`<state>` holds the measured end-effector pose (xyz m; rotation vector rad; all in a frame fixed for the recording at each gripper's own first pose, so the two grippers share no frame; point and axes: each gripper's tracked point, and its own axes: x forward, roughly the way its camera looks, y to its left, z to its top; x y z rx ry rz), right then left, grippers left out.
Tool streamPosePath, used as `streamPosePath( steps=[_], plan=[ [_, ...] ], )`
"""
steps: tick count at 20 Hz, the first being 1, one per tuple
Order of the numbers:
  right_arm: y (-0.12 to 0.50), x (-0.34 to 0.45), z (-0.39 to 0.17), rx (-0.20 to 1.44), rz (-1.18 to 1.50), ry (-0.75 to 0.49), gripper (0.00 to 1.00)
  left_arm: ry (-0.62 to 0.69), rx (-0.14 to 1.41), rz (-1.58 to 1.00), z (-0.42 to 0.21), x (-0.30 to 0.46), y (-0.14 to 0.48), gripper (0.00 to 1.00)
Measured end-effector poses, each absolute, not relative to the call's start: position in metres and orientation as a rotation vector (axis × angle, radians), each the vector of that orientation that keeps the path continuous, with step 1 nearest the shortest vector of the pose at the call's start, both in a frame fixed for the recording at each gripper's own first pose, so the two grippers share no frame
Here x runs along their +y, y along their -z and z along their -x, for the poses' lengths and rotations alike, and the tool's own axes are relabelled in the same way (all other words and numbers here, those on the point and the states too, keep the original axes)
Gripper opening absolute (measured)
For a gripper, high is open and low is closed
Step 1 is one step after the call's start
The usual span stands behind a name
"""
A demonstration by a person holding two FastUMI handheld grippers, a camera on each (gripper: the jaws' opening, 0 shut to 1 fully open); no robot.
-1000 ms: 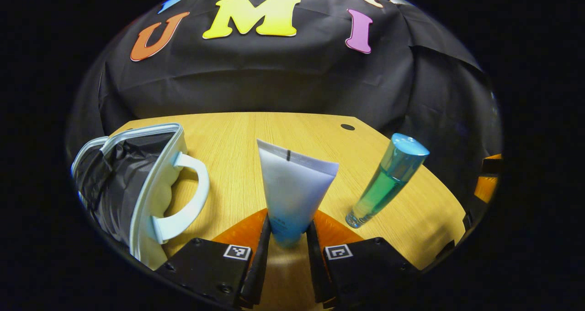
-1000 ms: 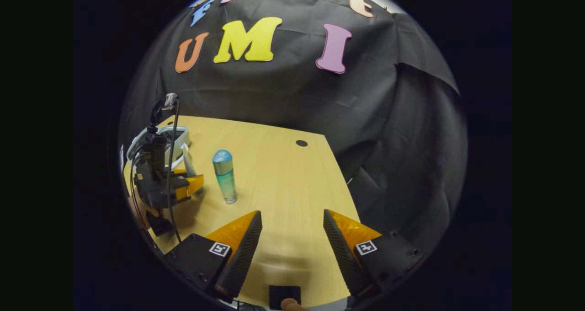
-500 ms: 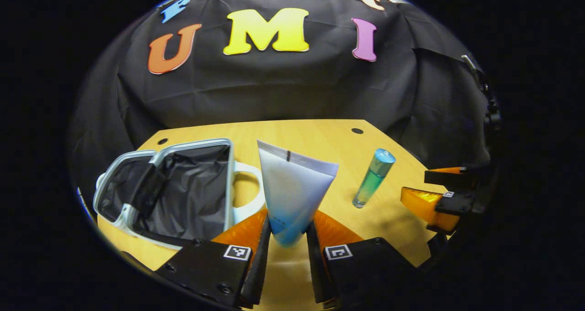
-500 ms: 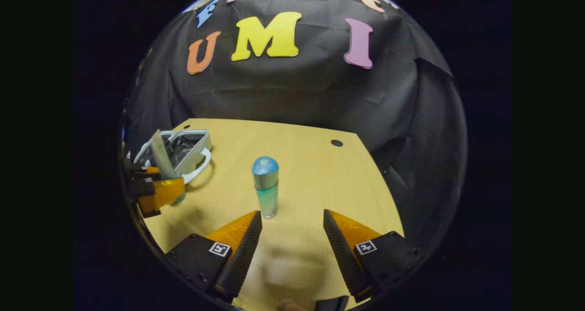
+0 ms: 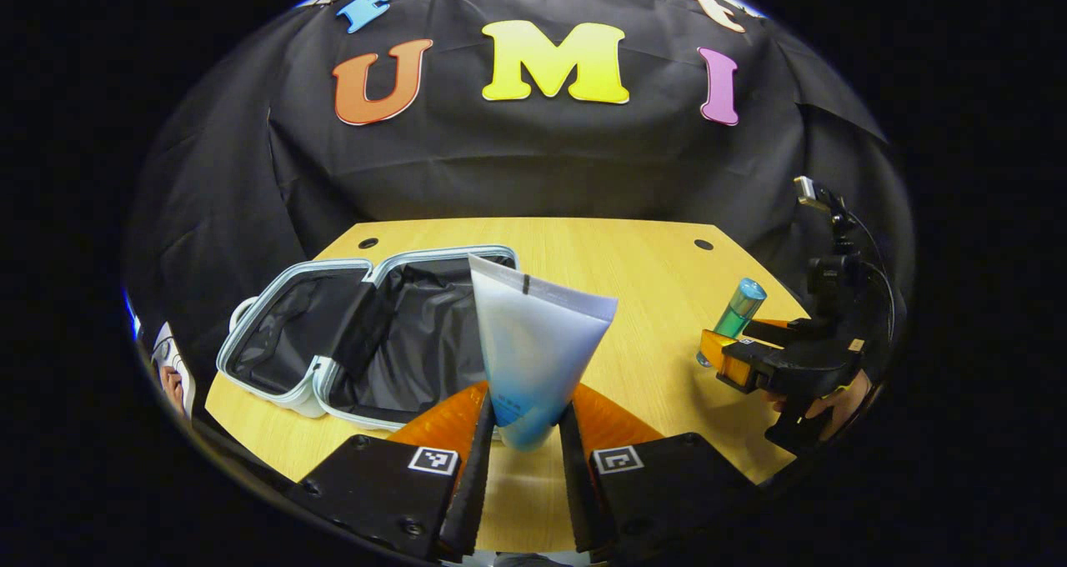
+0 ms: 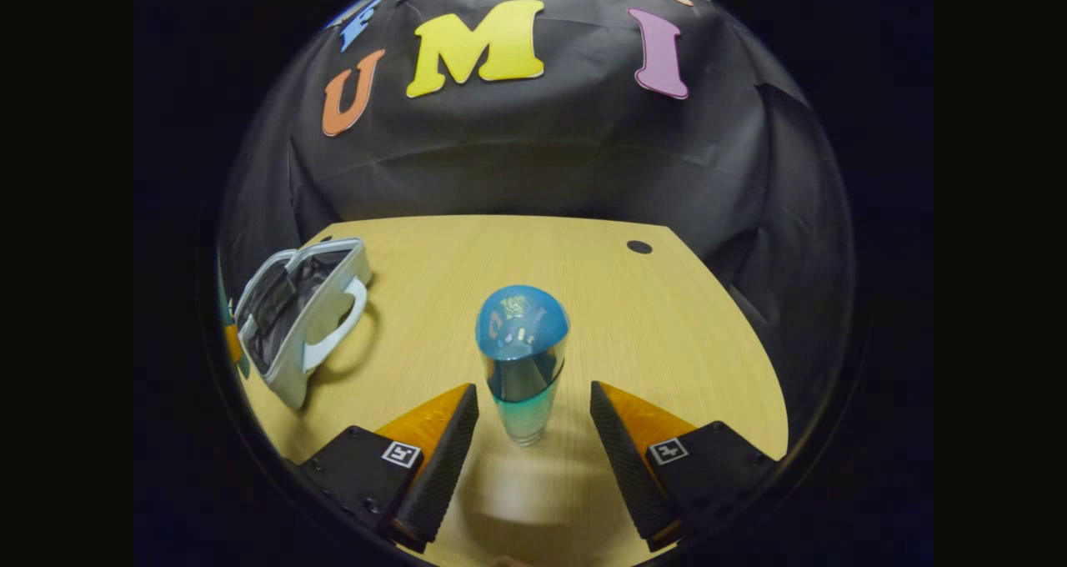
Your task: First open the suitcase, pack the skin care products into it, and then close the suitcase.
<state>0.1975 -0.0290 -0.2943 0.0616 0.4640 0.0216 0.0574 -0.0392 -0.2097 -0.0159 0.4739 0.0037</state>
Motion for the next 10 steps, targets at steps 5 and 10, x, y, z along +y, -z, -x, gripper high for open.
streamPosePath(
  steps=[5, 10],
  plan=[
    [0.307, -0.024, -0.206, 0.478, -0.072, -0.010, 0.68, -0.016, 0.498, 0.024, -0.052, -0.019, 0.216, 0.45],
    [0.306, -0.024, -0.203, 0.483, -0.070, 0.013, 0.37, -0.006, 0.503, 0.013, -0.055, -0.003, 0.215, 0.44]
  ],
)
